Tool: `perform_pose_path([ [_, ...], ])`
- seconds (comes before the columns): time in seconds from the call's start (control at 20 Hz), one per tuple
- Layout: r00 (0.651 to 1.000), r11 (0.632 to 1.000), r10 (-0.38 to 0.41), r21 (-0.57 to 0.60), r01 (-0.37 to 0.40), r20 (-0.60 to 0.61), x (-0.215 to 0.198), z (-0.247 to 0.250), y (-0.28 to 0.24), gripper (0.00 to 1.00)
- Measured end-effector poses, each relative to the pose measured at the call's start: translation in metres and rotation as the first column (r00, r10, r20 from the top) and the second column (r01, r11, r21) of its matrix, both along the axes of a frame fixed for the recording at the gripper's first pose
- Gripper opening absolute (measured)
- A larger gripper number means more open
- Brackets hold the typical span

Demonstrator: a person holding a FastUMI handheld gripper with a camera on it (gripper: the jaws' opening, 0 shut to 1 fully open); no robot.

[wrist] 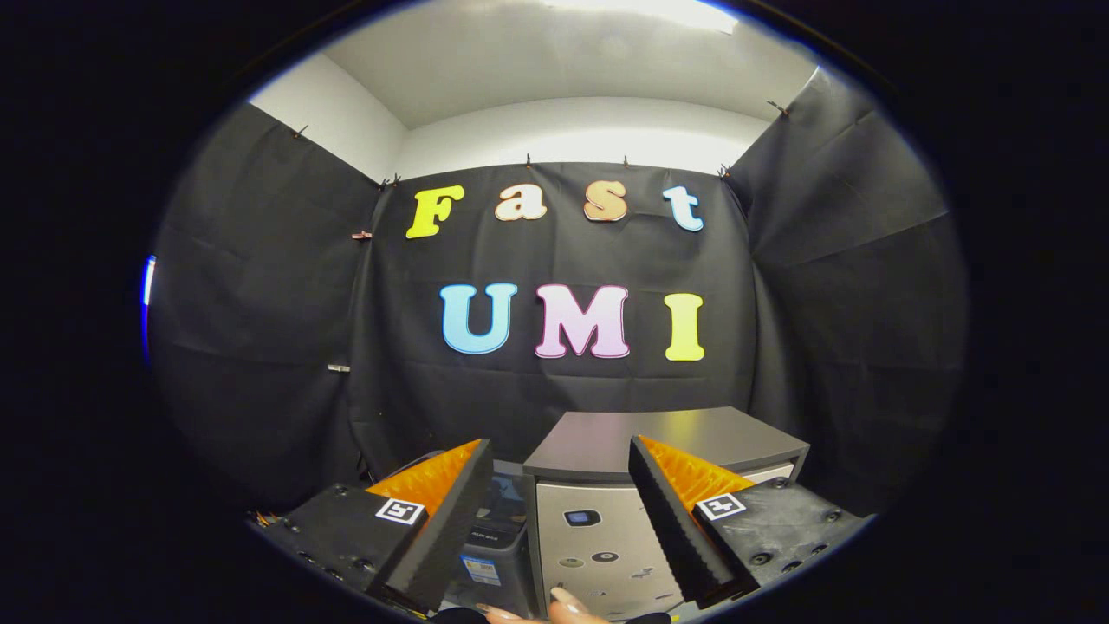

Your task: Put the clothes into the washing machine and then close the washing machine lid.

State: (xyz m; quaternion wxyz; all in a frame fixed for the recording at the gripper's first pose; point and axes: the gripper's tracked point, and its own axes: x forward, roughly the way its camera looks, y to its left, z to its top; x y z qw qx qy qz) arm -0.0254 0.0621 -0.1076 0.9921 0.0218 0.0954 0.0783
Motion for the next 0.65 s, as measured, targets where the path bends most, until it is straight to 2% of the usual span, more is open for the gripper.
perform_pose_path([
  [0.65,0.999,1.0,0.007,-0.014,-0.008,-0.032,0.005,-0.017,0.008,0.98],
])
